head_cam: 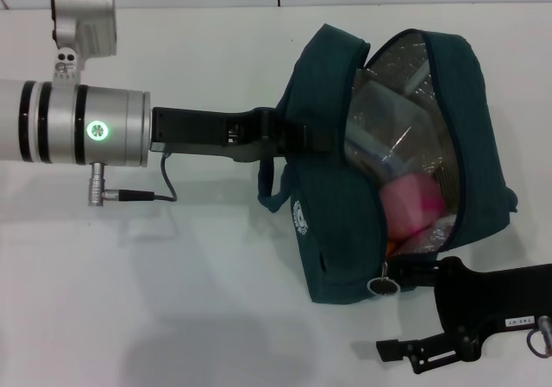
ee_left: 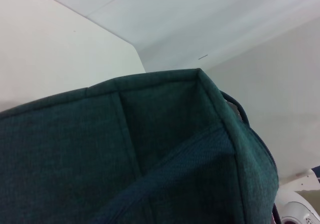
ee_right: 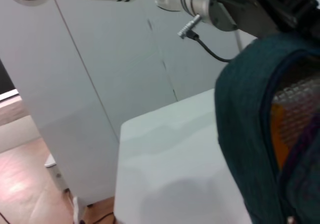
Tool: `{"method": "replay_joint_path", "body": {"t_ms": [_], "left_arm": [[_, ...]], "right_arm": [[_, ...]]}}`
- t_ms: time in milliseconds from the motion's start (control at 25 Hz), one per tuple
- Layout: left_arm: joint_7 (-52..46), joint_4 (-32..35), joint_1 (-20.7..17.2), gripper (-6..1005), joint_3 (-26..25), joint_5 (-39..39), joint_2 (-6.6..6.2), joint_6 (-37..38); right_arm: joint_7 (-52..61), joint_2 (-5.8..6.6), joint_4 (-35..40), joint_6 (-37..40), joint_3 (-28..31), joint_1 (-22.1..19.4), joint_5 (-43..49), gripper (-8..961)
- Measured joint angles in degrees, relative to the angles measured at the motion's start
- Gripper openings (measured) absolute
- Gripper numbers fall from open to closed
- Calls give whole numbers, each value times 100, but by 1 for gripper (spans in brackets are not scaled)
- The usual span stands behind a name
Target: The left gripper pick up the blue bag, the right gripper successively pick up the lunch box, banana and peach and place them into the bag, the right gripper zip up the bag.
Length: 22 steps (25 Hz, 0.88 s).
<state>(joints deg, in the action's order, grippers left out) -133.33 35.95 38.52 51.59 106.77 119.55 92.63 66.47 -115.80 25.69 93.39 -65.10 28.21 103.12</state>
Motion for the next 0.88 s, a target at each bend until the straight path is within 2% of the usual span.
{"method": "replay_joint_path", "body": {"t_ms": [480, 680, 880], "left_arm": [[0, 0, -11, 52, 9, 0, 15, 13], [0, 0, -11, 52, 9, 1, 9, 33], [0, 0, -6, 52, 9, 2, 7, 44]], "right_arm": [[3, 15, 19, -148, 26, -63, -79, 833], [0, 28, 43, -156, 46, -129, -224, 634], [13, 34, 44, -166, 51, -131, -232, 493]]}}
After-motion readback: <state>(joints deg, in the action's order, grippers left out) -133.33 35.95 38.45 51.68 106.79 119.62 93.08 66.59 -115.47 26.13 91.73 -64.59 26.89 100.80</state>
